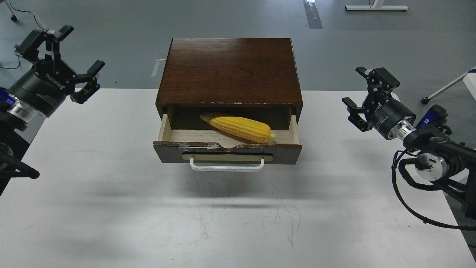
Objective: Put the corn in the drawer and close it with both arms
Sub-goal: 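Bring the left gripper down in front of the drawer handle, then position the left gripper fingers against the drawer front near the handle, then push the drawer into the wooden box with the left gripper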
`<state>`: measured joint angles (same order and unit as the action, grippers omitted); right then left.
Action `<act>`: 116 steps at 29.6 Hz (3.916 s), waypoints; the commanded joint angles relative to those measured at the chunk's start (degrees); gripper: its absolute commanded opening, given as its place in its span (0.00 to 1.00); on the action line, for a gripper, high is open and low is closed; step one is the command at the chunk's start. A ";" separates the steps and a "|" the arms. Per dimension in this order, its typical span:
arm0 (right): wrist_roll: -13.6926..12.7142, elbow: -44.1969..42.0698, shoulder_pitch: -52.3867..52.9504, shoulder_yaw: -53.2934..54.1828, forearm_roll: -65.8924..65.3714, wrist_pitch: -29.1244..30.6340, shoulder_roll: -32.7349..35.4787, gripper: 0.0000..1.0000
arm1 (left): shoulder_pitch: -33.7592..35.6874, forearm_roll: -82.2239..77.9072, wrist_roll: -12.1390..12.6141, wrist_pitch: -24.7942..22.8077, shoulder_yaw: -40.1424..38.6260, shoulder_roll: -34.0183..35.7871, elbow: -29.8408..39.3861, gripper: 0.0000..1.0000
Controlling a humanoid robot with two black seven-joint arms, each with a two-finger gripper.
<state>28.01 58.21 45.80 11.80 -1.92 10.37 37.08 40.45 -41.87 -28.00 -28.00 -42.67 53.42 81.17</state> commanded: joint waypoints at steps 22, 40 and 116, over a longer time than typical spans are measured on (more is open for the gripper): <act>-0.01 -0.02 -2.03 -0.02 -0.27 -0.44 0.88 0.97 | -5.47 -61.75 0.00 0.67 16.39 -13.43 17.09 0.19; -0.01 -0.02 -2.91 -0.02 -0.63 -0.44 0.88 0.97 | -14.69 -44.01 0.00 3.22 14.45 -14.40 4.61 0.00; -0.01 0.24 -4.93 -0.02 -0.89 -0.53 0.80 0.97 | -13.64 -39.34 0.00 0.00 7.69 -16.25 -4.08 0.00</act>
<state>28.01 58.45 41.27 11.78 -2.81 9.83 37.91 26.78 -81.29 -28.00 -28.02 -34.74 37.21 78.17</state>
